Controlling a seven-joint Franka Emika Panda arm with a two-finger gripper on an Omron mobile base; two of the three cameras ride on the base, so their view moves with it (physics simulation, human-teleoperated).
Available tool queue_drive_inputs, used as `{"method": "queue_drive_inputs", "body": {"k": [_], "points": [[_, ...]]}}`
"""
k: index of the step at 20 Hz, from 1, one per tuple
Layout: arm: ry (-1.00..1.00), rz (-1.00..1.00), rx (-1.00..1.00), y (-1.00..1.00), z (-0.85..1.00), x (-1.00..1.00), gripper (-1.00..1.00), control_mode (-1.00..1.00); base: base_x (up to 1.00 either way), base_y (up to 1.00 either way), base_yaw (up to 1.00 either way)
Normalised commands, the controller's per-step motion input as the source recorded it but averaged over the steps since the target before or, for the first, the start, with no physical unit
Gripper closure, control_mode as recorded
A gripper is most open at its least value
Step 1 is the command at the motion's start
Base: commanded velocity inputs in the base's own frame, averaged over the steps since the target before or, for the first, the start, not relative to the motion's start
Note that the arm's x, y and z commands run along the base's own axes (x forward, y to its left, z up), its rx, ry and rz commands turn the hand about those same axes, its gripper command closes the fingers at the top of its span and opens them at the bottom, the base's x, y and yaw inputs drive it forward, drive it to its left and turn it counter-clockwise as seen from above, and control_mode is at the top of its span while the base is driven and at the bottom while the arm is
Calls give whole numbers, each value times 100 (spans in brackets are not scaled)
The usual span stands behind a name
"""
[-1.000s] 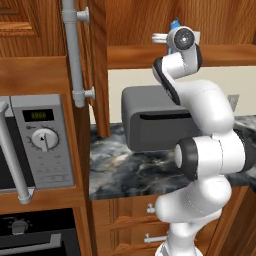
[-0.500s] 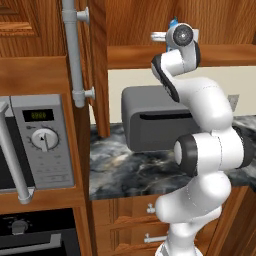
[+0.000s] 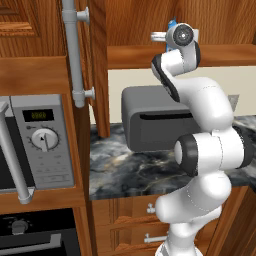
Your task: Pick the milk from the counter and place it in the open cabinet.
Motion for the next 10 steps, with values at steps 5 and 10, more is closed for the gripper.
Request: {"method": "queue_drive_inputs", "body": {"k": [5, 10], "points": [[0, 0, 0, 0, 0, 0, -100, -100, 0, 0, 0], [-3, 0, 2, 1, 10, -40, -100, -100, 0, 0, 0]]}}
